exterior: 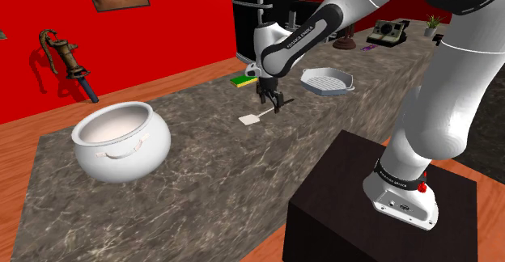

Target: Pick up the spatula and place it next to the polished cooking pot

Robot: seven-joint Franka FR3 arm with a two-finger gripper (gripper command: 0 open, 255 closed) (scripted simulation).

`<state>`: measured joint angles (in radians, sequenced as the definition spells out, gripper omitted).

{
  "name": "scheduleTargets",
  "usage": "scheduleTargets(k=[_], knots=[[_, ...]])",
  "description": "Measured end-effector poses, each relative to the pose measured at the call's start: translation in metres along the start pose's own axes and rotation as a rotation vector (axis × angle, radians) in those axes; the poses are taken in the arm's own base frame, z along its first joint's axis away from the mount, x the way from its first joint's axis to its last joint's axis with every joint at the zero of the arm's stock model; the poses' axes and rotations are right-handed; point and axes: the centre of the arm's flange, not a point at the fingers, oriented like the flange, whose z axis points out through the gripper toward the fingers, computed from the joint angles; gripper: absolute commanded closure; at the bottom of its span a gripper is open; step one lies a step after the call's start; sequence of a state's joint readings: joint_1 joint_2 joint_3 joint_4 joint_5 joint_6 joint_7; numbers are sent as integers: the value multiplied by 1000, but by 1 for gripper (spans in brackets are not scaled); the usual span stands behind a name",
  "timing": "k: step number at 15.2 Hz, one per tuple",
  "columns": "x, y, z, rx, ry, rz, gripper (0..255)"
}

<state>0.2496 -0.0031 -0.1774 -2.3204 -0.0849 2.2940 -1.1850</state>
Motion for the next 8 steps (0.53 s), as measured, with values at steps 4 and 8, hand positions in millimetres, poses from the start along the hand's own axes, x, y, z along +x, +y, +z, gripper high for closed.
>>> scheduleTargets(k=[4, 8], knots=[[0, 0, 2, 0, 0, 0, 0], [0, 0, 2, 0, 0, 0, 255]])
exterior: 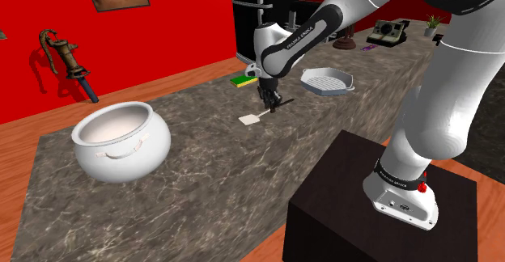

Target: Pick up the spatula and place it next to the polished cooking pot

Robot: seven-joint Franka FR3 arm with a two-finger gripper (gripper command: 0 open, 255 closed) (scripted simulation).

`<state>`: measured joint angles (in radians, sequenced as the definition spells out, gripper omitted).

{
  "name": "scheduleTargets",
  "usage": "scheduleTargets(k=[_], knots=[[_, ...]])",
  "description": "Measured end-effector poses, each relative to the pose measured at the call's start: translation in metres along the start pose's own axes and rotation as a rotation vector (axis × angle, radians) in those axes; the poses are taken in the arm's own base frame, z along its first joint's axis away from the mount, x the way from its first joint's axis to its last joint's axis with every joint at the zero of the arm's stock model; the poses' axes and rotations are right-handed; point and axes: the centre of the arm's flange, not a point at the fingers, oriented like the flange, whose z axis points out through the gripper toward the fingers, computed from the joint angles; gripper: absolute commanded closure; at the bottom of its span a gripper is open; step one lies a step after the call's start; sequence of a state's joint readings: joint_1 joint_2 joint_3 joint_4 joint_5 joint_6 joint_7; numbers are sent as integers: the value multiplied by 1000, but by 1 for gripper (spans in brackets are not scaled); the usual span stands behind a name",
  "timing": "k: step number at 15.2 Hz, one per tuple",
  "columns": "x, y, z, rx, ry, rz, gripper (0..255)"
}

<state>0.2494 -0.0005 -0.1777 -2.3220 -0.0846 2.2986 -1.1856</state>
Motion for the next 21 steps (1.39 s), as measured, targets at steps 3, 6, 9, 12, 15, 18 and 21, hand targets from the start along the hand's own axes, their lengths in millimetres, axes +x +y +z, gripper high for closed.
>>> scheduleTargets(k=[3, 6, 9, 12, 15, 18, 21], knots=[[0, 0, 0, 0, 0, 0, 255], [0, 0, 0, 0, 0, 0, 255], [0, 0, -3, 0, 0, 0, 255], [-2, 0, -17, 0, 0, 0, 255], [-2, 1, -31, 0, 0, 0, 255], [-4, 1, -47, 0, 0, 0, 255], [-4, 0, -64, -1, 0, 0, 255]])
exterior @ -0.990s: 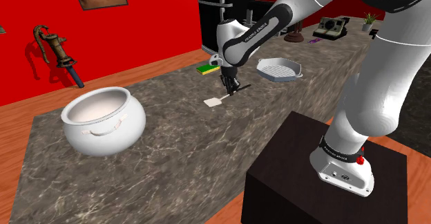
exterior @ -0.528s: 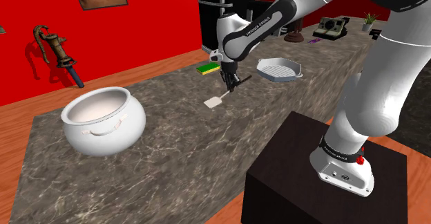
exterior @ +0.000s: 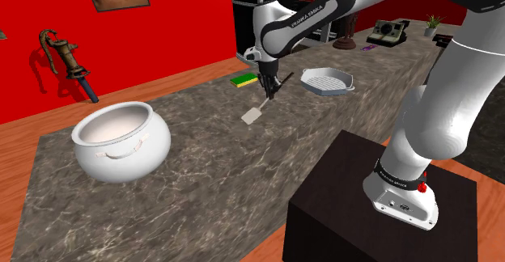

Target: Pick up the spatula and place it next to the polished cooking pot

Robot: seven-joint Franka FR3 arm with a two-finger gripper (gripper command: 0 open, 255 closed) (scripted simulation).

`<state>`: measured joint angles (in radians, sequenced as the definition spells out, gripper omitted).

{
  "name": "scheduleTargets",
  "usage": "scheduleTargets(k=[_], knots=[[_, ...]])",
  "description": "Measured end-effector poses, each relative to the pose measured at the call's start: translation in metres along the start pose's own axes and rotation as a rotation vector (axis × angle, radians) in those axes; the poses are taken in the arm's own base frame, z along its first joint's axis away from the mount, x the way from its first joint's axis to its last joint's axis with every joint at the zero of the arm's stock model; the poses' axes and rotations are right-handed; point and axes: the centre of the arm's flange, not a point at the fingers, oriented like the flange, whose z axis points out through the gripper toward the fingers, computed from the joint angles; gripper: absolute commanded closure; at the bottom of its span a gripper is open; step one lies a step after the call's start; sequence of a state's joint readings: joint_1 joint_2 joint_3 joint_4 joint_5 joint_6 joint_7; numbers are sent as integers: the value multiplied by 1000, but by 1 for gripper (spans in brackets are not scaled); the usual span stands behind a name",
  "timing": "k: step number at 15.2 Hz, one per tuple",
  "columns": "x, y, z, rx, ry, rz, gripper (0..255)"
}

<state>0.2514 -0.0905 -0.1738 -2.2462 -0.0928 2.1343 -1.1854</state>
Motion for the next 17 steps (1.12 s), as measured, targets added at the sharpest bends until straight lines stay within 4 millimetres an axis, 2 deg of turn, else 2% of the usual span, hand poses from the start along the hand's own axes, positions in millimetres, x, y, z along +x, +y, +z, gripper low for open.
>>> scheduleTargets(k=[17], knots=[[-5, 0, -89, 0, 0, 0, 255]])
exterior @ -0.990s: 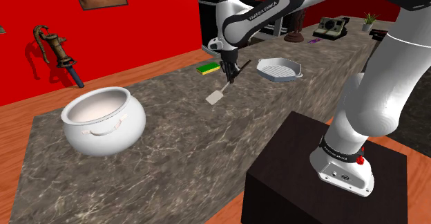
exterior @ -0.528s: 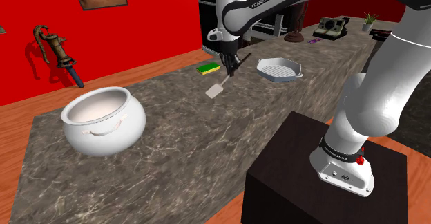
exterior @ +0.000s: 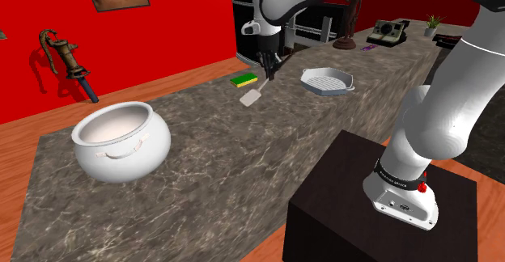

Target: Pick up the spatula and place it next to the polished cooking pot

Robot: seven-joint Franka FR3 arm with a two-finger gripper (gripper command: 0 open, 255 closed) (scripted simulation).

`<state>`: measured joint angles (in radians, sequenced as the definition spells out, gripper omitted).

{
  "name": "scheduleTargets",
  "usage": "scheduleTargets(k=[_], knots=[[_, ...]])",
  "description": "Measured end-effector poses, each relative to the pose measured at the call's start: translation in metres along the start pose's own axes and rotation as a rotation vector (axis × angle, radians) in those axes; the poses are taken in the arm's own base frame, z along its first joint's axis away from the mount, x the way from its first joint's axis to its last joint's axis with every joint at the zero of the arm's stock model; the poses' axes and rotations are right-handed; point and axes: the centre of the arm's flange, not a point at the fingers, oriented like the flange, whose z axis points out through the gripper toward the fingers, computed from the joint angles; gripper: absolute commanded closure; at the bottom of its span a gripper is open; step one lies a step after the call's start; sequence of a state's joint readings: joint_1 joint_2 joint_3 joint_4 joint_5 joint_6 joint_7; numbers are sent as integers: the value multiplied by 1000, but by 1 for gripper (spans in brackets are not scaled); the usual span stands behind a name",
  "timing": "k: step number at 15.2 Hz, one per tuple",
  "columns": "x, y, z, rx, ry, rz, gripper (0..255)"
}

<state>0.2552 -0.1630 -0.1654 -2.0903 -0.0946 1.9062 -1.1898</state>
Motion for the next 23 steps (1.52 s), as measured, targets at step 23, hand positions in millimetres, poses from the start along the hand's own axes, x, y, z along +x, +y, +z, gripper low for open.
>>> scheduleTargets(k=[23], knots=[[81, -31, -87, 0, 0, -2, 255]])
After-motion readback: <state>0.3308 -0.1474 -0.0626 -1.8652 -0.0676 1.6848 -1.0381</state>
